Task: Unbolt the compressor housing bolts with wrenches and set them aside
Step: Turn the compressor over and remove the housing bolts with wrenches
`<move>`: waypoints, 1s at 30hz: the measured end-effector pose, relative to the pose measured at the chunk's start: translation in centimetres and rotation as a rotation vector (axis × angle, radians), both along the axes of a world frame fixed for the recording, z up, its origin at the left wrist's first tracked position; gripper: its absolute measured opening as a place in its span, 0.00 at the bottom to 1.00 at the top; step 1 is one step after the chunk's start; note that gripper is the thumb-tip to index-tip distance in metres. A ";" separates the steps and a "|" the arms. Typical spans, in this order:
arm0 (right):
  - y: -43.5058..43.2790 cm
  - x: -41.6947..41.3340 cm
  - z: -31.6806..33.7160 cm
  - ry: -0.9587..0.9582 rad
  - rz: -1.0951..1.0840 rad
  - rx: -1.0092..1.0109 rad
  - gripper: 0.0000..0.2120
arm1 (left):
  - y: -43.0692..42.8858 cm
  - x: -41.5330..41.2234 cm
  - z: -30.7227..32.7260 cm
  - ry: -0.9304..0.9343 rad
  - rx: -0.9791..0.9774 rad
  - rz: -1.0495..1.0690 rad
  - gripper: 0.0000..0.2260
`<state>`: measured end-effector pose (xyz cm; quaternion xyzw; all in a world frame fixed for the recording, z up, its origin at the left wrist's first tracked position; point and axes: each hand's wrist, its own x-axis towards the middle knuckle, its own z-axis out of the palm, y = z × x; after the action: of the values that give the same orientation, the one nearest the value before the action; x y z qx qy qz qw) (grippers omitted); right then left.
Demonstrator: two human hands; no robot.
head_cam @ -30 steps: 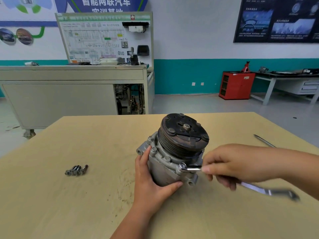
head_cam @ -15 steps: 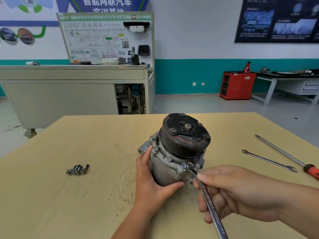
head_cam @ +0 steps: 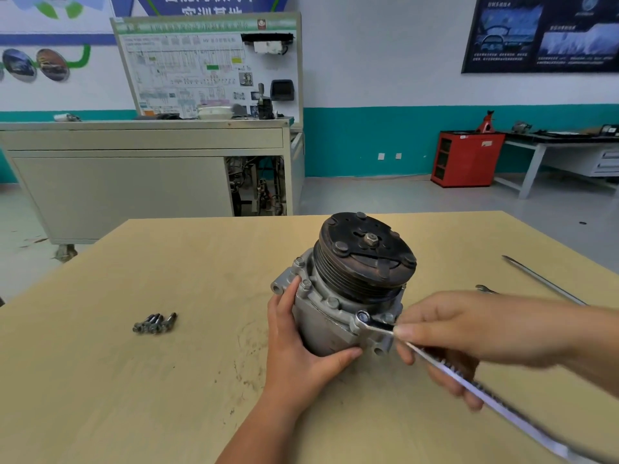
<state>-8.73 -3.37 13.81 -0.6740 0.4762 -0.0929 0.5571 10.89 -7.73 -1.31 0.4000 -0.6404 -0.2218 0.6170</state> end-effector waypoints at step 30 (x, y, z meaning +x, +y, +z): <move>-2.5 -1.5 1.0 0.326 0.003 -0.600 0.10 | 0.1 0.0 0.1 -0.006 0.004 0.010 0.49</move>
<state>-10.19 -5.87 14.78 -0.8146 0.5093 -0.1192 0.2507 10.87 -7.62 -1.19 0.4050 -0.6399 -0.2186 0.6154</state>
